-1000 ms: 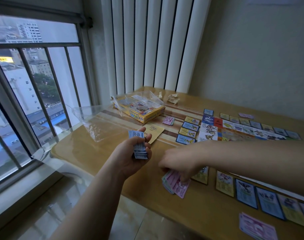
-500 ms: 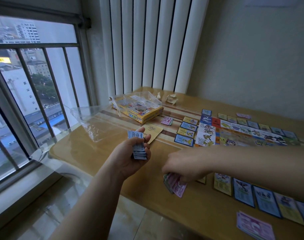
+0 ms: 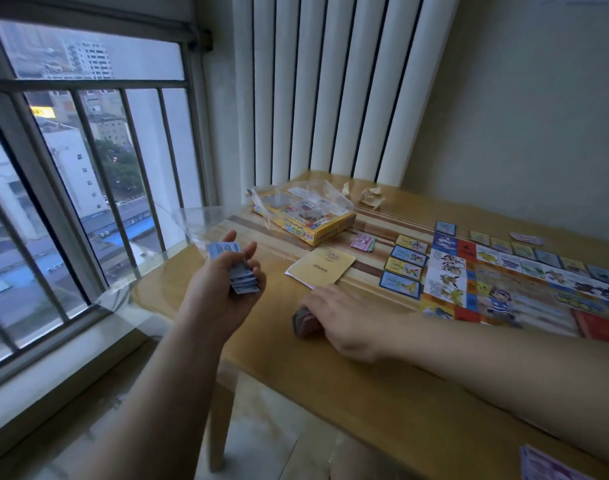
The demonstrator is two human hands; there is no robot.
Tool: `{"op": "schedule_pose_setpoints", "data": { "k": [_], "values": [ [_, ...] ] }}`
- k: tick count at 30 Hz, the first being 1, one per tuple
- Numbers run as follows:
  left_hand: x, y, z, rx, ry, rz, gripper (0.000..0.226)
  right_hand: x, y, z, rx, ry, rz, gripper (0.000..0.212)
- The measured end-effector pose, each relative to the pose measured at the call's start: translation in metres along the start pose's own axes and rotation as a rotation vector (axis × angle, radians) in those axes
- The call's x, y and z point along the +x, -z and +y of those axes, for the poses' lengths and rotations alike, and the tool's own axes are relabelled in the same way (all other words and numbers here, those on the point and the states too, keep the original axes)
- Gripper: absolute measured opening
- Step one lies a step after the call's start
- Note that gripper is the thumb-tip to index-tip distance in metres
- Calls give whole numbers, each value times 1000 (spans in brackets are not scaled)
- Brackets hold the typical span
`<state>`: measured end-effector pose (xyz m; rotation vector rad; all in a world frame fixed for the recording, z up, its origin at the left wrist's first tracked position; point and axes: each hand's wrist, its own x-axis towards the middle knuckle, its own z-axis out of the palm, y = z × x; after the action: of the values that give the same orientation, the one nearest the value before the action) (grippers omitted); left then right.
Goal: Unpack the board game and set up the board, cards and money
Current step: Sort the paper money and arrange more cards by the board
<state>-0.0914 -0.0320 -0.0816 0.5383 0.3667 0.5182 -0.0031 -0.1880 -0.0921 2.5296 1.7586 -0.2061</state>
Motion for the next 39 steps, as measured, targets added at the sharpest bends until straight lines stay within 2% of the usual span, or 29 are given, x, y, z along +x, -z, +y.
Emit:
{"op": "schedule_pose_setpoints", "data": {
  "k": [6, 10, 12, 17, 19, 21, 22, 24, 26, 28, 31, 36, 39],
  "values": [
    [1, 3, -5, -51, 50, -1, 27, 19, 20, -4, 208, 9, -13, 39],
    [6, 4, 1, -66, 17, 0, 9, 53, 25, -15, 257, -7, -15, 41],
    [6, 6, 5, -34, 25, 14, 21, 64, 17, -15, 240, -25, 4, 38],
    [0, 8, 7, -89, 73, 112, 29, 66, 2, -8, 172, -125, 226, 35],
    [-4, 5, 5, -142, 131, 118, 36, 59, 8, -3, 292, -167, 407, 32],
    [-10, -3, 2, -159, 182, 99, 33, 42, 24, 2, 539, -178, 551, 29],
    [-14, -8, -2, -149, 214, 72, 29, 28, 34, 3, 652, -142, 553, 33],
    [-21, -20, -14, -85, 298, -30, 22, -5, 54, 6, 673, -61, 411, 64],
    [-28, -31, -33, -11, 381, -172, 30, -36, 65, 7, 494, -40, 188, 97],
    [-37, -44, -54, 79, 465, -333, 41, -60, 65, 10, 349, -48, 87, 113],
    [-51, -63, -82, 160, 580, -481, 45, -90, 61, 20, 282, -93, 107, 114],
    [-66, -85, -117, 243, 683, -597, 36, -139, 59, 37, 355, -226, 192, 93],
    [-79, -99, -134, 279, 710, -622, 28, -164, 56, 46, 349, -299, 246, 87]
  ]
}}
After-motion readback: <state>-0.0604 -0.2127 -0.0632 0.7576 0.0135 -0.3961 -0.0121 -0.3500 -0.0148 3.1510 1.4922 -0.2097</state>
